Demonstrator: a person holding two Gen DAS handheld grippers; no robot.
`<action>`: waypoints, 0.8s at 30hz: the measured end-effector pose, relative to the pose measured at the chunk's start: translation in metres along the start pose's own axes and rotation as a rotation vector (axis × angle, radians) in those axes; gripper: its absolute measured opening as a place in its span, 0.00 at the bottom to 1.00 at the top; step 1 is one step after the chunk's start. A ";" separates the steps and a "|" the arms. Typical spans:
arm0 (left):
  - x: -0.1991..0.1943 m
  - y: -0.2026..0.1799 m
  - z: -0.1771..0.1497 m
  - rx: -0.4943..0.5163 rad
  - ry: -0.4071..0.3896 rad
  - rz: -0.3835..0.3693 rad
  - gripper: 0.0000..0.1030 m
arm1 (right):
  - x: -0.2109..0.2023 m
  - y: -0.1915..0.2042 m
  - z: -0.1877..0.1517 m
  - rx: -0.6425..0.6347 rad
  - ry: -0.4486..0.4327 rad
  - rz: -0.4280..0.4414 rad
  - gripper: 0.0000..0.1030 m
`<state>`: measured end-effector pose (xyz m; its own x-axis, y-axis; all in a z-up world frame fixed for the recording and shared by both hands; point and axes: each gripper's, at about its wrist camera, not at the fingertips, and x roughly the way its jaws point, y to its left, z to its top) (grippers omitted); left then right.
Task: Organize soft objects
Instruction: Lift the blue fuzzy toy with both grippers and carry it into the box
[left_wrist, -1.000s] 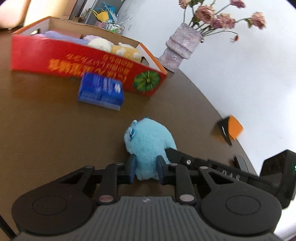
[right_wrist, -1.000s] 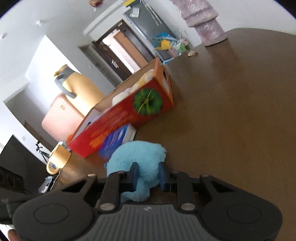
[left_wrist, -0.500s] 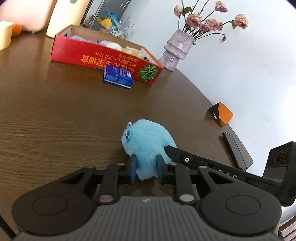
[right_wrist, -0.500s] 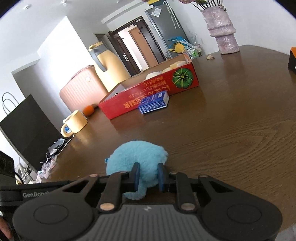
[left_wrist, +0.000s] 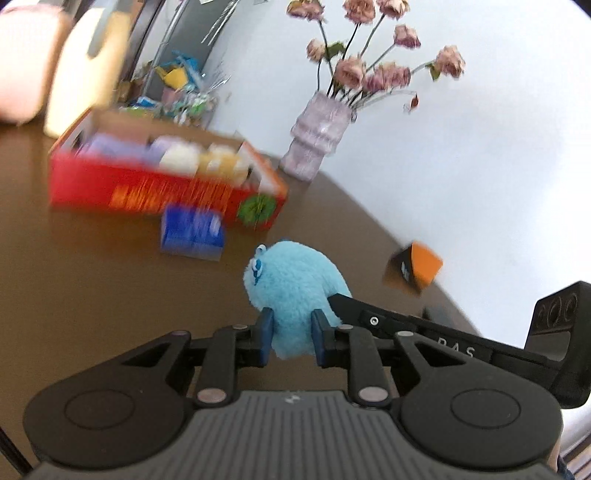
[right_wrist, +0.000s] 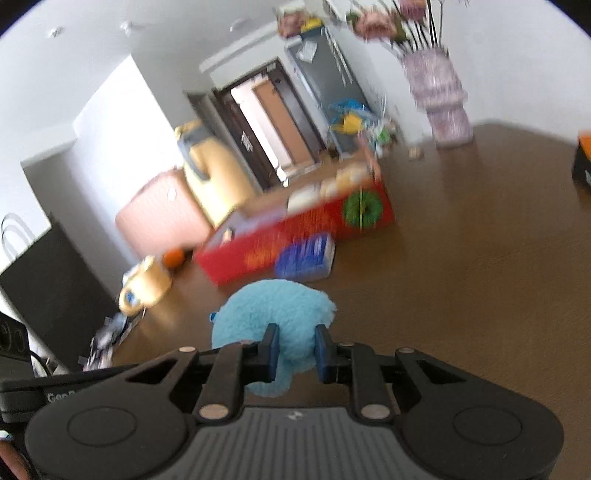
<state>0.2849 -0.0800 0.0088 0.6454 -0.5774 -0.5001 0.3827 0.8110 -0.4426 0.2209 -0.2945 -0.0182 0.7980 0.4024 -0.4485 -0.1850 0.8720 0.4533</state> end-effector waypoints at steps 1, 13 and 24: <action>0.009 -0.001 0.020 0.012 0.003 -0.004 0.21 | 0.004 -0.001 0.015 -0.005 -0.022 -0.005 0.19; 0.150 0.048 0.179 -0.006 0.113 0.058 0.16 | 0.142 -0.019 0.221 -0.035 0.084 -0.061 0.19; 0.209 0.090 0.157 -0.028 0.217 0.140 0.09 | 0.261 -0.024 0.212 -0.209 0.272 -0.329 0.16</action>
<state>0.5586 -0.1129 -0.0186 0.5328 -0.4692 -0.7042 0.2792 0.8831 -0.3772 0.5554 -0.2693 0.0171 0.6594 0.1292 -0.7406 -0.0806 0.9916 0.1012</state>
